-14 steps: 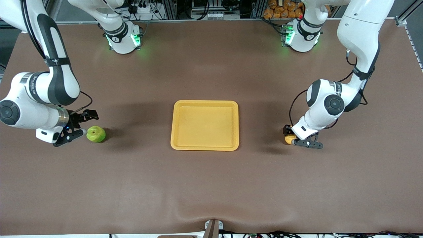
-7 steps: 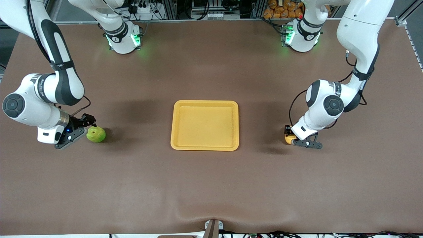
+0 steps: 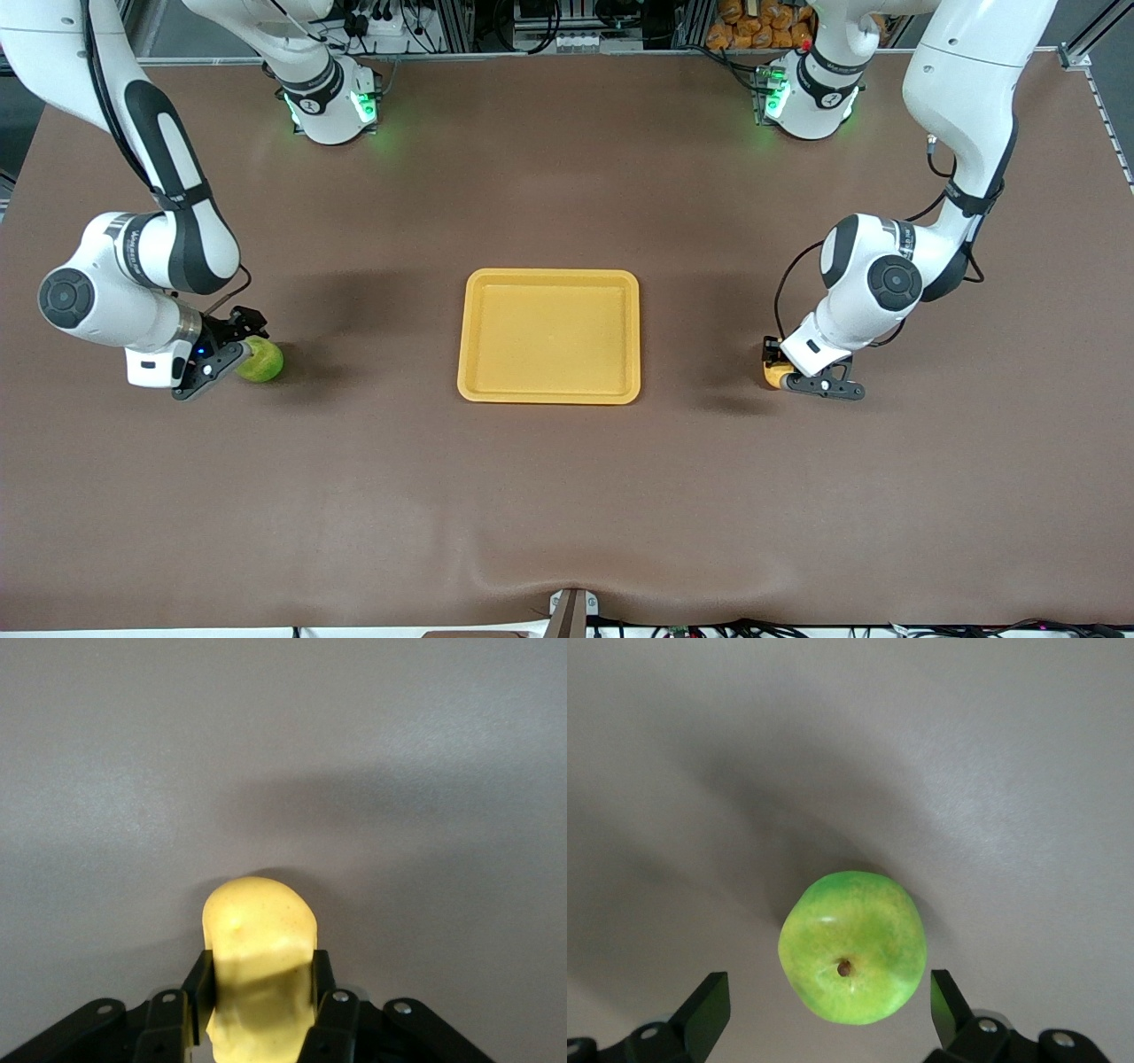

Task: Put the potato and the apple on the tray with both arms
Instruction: 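Close the right gripper on the green apple and lift it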

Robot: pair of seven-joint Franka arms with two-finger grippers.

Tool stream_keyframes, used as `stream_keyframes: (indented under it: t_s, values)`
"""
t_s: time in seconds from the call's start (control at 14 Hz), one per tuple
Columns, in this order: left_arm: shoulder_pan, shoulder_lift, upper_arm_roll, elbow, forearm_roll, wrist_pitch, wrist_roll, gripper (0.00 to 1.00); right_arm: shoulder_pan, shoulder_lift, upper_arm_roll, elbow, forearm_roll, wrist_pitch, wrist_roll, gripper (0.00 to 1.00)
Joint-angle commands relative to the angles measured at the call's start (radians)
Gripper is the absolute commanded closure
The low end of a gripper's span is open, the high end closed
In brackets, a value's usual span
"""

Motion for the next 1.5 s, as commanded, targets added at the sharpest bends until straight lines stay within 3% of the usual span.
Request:
stream_keyframes:
  t_s: [0.0,0.86,0.93,1.0,1.07,1.14,1.43]
  values:
    - [-0.012,-0.006,0.003,0.015,-0.001,0.001,-0.005,0.92,-0.028,0.032,0.014,0.006,0.007,0.013,-0.044,0.0]
    - [-0.058,-0.047,-0.001,0.132,-0.001,-0.178,-0.02,0.92,-0.019,0.077,0.018,0.006,0.011,0.041,-0.061,0.0]
    - [-0.064,-0.047,-0.007,0.136,-0.001,-0.178,-0.034,0.92,-0.018,0.078,0.02,0.008,0.011,0.045,-0.061,0.24]
    - [-0.074,-0.047,-0.014,0.144,-0.003,-0.178,-0.056,0.92,-0.021,0.077,0.026,0.008,0.018,0.048,-0.058,0.72]
    - [-0.09,-0.047,-0.015,0.149,-0.003,-0.18,-0.086,0.92,-0.022,0.078,0.026,0.008,0.059,0.047,-0.056,0.98]
    - [-0.11,-0.047,-0.014,0.156,-0.003,-0.183,-0.112,0.92,-0.022,0.077,0.024,0.006,0.111,0.042,-0.058,1.0]
    - [-0.178,-0.041,-0.014,0.19,-0.003,-0.197,-0.195,0.92,-0.015,0.036,0.026,0.008,0.122,0.033,-0.059,1.0]
